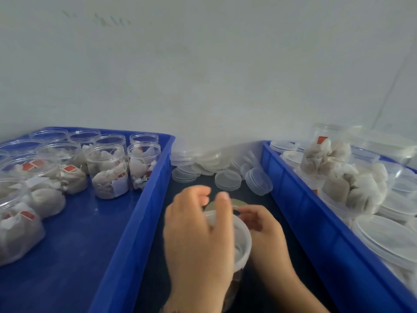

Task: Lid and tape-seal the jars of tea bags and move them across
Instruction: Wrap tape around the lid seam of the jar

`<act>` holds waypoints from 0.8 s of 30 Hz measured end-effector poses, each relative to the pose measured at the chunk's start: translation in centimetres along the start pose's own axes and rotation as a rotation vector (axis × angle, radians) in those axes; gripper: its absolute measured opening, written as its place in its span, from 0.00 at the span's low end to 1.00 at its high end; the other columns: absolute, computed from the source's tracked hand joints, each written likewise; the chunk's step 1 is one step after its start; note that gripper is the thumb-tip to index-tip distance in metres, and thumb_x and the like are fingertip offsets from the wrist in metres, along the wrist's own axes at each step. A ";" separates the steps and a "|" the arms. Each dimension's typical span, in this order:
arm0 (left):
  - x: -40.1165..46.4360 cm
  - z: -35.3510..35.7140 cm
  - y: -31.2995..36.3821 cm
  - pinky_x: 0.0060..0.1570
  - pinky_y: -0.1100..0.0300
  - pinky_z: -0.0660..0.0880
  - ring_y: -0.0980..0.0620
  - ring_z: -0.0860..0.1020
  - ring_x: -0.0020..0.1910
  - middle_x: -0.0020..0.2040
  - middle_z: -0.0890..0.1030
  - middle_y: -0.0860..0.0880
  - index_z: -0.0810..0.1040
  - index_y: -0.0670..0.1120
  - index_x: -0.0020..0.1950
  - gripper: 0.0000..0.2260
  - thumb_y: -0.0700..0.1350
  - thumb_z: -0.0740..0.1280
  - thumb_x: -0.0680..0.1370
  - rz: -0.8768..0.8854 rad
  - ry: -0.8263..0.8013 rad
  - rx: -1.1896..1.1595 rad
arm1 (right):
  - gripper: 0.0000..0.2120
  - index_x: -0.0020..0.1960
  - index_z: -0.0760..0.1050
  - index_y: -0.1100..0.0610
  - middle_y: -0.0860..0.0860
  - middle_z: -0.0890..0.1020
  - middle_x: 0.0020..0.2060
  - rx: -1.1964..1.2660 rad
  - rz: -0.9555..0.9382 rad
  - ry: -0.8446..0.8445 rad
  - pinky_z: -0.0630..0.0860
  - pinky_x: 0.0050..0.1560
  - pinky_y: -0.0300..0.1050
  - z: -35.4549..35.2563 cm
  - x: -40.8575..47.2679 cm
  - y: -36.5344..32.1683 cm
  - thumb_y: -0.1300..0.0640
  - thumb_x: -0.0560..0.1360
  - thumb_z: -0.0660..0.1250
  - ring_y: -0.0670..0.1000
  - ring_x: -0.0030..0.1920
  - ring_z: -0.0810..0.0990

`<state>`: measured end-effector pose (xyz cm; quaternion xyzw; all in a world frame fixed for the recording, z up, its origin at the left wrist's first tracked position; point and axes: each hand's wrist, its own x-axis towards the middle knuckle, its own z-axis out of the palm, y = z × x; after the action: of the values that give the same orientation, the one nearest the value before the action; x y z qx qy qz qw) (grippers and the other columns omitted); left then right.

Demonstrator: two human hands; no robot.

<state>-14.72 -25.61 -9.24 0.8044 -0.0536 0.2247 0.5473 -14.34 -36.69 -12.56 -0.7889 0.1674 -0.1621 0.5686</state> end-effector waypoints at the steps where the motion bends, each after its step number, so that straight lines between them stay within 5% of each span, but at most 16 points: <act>1: -0.6 -0.2 -0.3 0.47 0.60 0.67 0.61 0.71 0.52 0.49 0.73 0.63 0.69 0.62 0.50 0.10 0.62 0.57 0.72 -0.086 0.076 -0.120 | 0.21 0.52 0.74 0.51 0.48 0.81 0.45 -0.014 0.012 -0.019 0.78 0.48 0.40 -0.6 -0.8 -0.2 0.75 0.70 0.63 0.47 0.47 0.80; 4: -2.1 -0.1 -2.1 0.52 0.59 0.64 0.57 0.71 0.53 0.55 0.74 0.56 0.71 0.54 0.60 0.13 0.53 0.60 0.76 -0.353 0.127 -0.329 | 0.33 0.59 0.67 0.41 0.41 0.79 0.49 -0.109 0.027 -0.269 0.77 0.52 0.39 -1.8 -3.9 -0.7 0.66 0.63 0.73 0.42 0.50 0.78; 7: -3.2 0.5 -3.1 0.51 0.55 0.63 0.50 0.70 0.52 0.54 0.73 0.49 0.71 0.46 0.65 0.16 0.51 0.57 0.81 -0.535 0.070 -0.324 | 0.35 0.52 0.62 0.28 0.32 0.75 0.51 -0.121 0.045 -0.441 0.74 0.56 0.34 -1.8 -6.7 -2.5 0.48 0.55 0.77 0.36 0.53 0.76; 13: -5.6 1.7 1.9 0.39 0.62 0.65 0.58 0.75 0.42 0.40 0.77 0.57 0.74 0.57 0.40 0.12 0.55 0.56 0.80 -0.374 0.215 -0.468 | 0.31 0.65 0.60 0.31 0.39 0.75 0.58 -0.263 -0.087 -0.104 0.70 0.63 0.41 -5.1 -8.7 -4.2 0.49 0.70 0.71 0.42 0.59 0.74; 17: -6.0 2.3 6.7 0.52 0.58 0.72 0.63 0.77 0.52 0.47 0.80 0.65 0.77 0.72 0.43 0.15 0.69 0.53 0.65 -0.080 -0.065 -0.638 | 0.46 0.64 0.48 0.28 0.28 0.74 0.56 -0.141 -0.319 0.279 0.70 0.61 0.43 -8.7 -10.3 -5.4 0.51 0.62 0.76 0.42 0.60 0.75; 21: -6.3 4.1 11.1 0.54 0.67 0.73 0.69 0.77 0.54 0.50 0.79 0.71 0.73 0.74 0.55 0.18 0.68 0.57 0.66 0.112 -0.450 -0.800 | 0.38 0.65 0.62 0.33 0.21 0.70 0.53 -0.077 -0.466 0.631 0.71 0.62 0.51 -13.2 -11.0 -6.1 0.51 0.60 0.74 0.41 0.60 0.74; 24: -7.7 6.3 12.3 0.51 0.74 0.72 0.71 0.74 0.56 0.55 0.74 0.74 0.58 0.66 0.70 0.30 0.63 0.61 0.69 0.200 -0.628 -0.798 | 0.30 0.68 0.71 0.50 0.33 0.75 0.56 -0.059 -0.451 0.650 0.74 0.56 0.47 -16.4 -10.2 -5.7 0.54 0.67 0.72 0.41 0.54 0.77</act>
<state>-23.76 -37.35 -3.83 0.5524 -0.3735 -0.0142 0.7451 -30.27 -44.23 -2.90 -0.7296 0.1658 -0.5192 0.4130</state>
